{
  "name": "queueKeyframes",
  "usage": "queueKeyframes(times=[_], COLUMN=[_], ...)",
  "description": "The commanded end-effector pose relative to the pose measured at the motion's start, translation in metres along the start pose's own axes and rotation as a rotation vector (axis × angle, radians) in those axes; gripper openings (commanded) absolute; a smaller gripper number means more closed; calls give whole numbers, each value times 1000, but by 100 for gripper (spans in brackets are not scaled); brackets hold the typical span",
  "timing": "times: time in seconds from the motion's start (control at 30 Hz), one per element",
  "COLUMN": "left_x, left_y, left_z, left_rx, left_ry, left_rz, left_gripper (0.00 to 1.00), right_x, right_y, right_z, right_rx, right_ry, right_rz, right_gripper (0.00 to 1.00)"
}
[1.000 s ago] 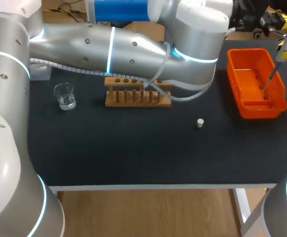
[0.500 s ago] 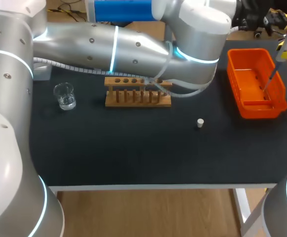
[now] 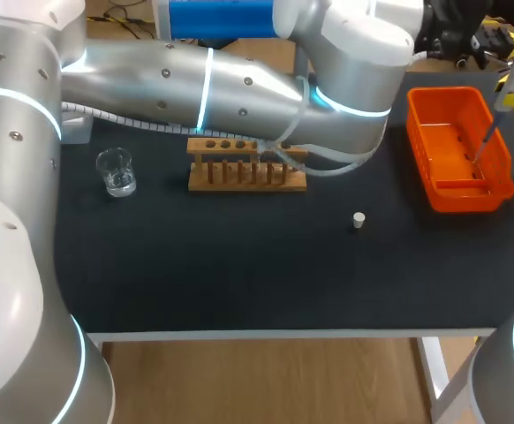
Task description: Invert the test tube, pick up the pipette, mount the tip to pipette, aspirate from beaker and dispense into the tube, eject the tip, return the pipette, and cap with the stopper.
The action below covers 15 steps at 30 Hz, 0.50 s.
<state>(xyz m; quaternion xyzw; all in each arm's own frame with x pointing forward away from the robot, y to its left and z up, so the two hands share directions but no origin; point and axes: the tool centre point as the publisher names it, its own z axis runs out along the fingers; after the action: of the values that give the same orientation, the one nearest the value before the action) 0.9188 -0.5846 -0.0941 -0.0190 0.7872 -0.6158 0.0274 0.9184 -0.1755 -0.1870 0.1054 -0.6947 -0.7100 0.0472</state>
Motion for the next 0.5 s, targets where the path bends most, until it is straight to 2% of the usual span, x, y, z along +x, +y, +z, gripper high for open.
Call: queueKeyframes(times=[0.03,0.5], left_x=[1,-2], left_y=[3,12], left_z=[2,9], left_rx=[-6,-12], left_ry=[6,22], left_rz=[-2,-3], left_gripper=[0,0], right_x=[-1,-1], right_y=[3,3], right_z=[0,0], right_rx=[3,3], right_ry=[1,1], right_rz=[-1,-1], right_gripper=[0,0])
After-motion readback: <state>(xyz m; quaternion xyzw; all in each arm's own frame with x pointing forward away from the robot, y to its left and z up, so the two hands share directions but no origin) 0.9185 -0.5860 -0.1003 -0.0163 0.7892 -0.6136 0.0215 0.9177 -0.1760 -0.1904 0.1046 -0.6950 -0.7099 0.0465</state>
